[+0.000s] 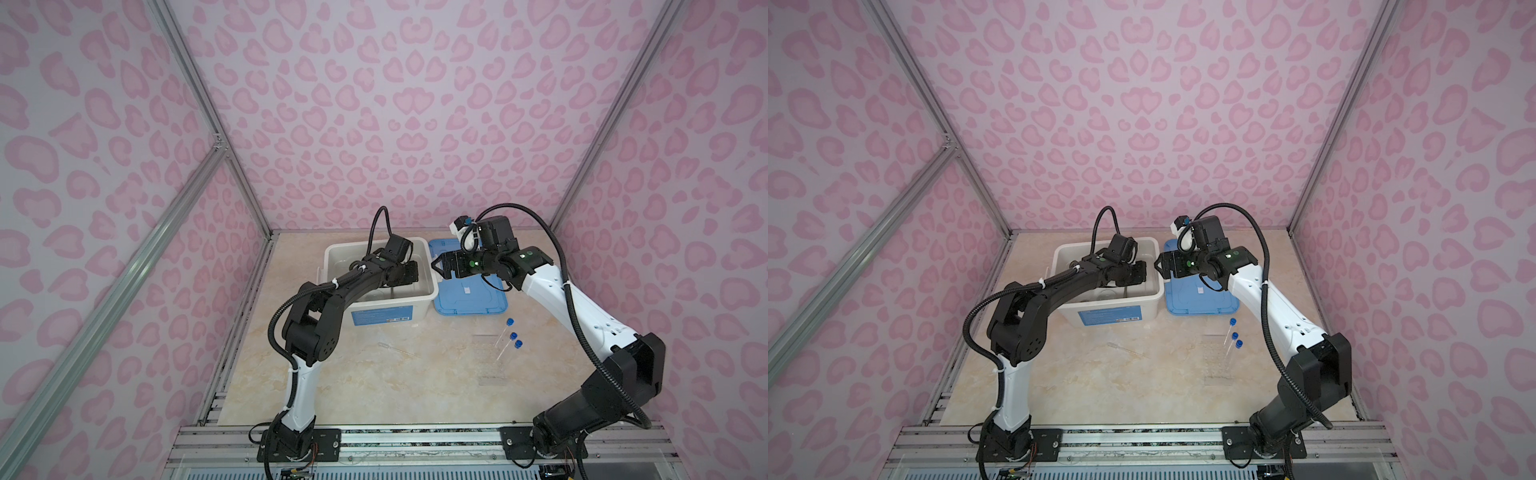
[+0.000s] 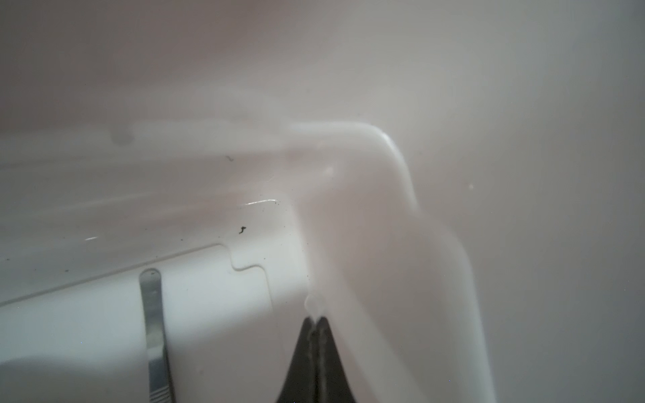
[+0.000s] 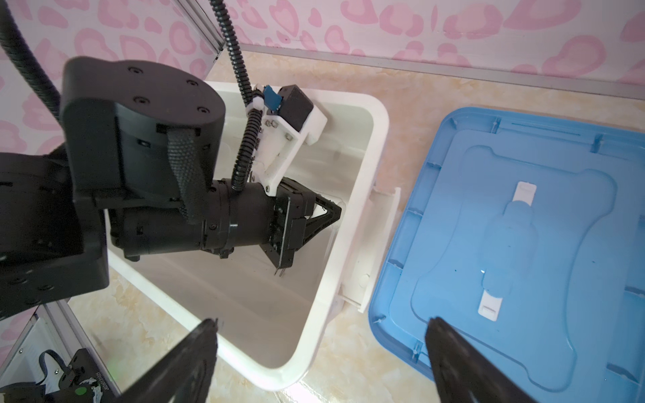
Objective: Organize the chemistry lab equipment
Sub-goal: 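Lower the held dropper into the bin and open the left gripper, then move the left gripper to the second dropper while right draws back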
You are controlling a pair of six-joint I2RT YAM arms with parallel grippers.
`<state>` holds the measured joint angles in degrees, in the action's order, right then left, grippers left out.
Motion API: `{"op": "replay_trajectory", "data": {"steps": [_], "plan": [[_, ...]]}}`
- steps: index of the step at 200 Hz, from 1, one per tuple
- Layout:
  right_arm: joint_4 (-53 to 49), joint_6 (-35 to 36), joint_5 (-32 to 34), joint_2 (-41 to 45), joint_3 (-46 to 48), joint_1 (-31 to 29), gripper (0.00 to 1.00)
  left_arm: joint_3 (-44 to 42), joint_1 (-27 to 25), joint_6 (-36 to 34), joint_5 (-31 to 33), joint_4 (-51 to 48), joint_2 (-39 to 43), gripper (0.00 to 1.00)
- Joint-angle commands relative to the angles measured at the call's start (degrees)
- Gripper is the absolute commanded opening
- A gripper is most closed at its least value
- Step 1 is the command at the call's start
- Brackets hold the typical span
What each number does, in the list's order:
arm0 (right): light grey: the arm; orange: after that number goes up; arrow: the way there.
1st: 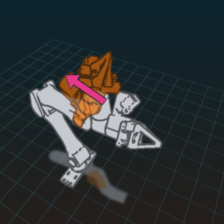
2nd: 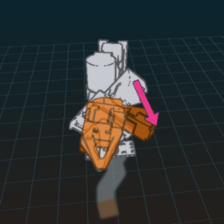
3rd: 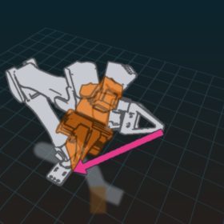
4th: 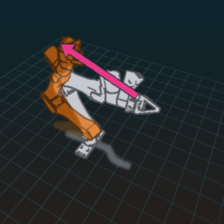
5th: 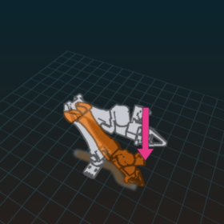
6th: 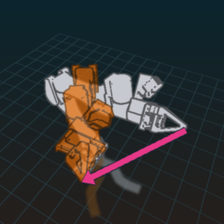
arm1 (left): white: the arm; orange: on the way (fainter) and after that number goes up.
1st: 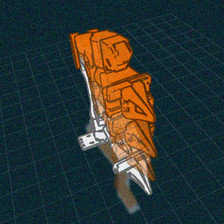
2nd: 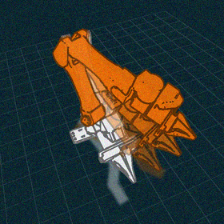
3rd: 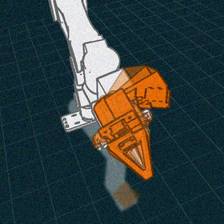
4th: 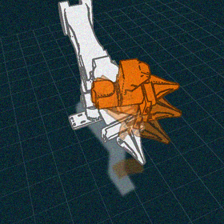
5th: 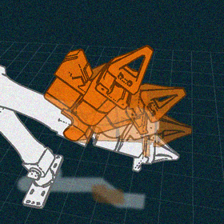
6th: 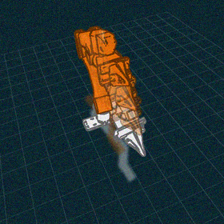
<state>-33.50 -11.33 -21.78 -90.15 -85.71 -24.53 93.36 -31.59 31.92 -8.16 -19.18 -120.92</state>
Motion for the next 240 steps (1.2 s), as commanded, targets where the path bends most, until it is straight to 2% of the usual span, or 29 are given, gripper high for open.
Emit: {"op": "replay_trajectory", "data": {"steps": [1, 76, 87, 111, 136, 164, 202, 221, 229, 240], "plan": [[-0.3, 1.0, 1.0, -0.5, -1.4, -0.5, 0.94, -0.3, -0.1, 0.4, 1.1, 2.2, -1.0, 0.03], [-0.5, 1.3, 1.2, -1.1, -1.4, -1.4, 0.94, -0.8, -0.5, 0.7, 2.2, 2.1, -3.2, 0.03], [-0.5, 1.4, 1.3, -1.1, -1.3, -1.5, 0.94, -0.6, -0.5, 0.8, 2.1, 1.9, -3.4, 0.04], [-0.5, 1.4, 1.4, -1.0, -1.2, -1.5, 0.94, -0.6, -0.6, 0.7, 4.0, 1.2, -2.9, 0.13], [-0.7, 1.4, 1.4, -0.9, -1.3, -1.5, 0.94, 0.2, -0.5, -0.2, 4.2, 0.2, -3.3, 0.17], [-0.7, 1.5, 1.6, -0.7, -1.3, -1.4, 0.94, 0.3, -0.5, 0.4, 2.0, 0.9, -5.1, 0.15], [-1.3, 1.6, 1.8, 0.0, -1.3, -1.5, 0.94, -1.2, -0.7, 0.9, 4.5, 1.0, -2.1, 0.18], [-1.6, 1.6, 1.9, 0.6, -1.7, -1.5, 0.94, -1.3, -0.7, 0.5, 5.7, 0.0, 0.8, 0.26], [-1.8, 1.7, 2.0, 0.7, -2.0, -1.5, 0.94, -1.6, -0.7, 0.3, 6.1, 0.0, 2.3, 0.35], [-2.1, 1.8, 2.1, 0.8, -2.4, -1.5, 0.94, -1.6, -0.6, 0.0, 6.6, -0.5, 4.3, 0.56]]}}
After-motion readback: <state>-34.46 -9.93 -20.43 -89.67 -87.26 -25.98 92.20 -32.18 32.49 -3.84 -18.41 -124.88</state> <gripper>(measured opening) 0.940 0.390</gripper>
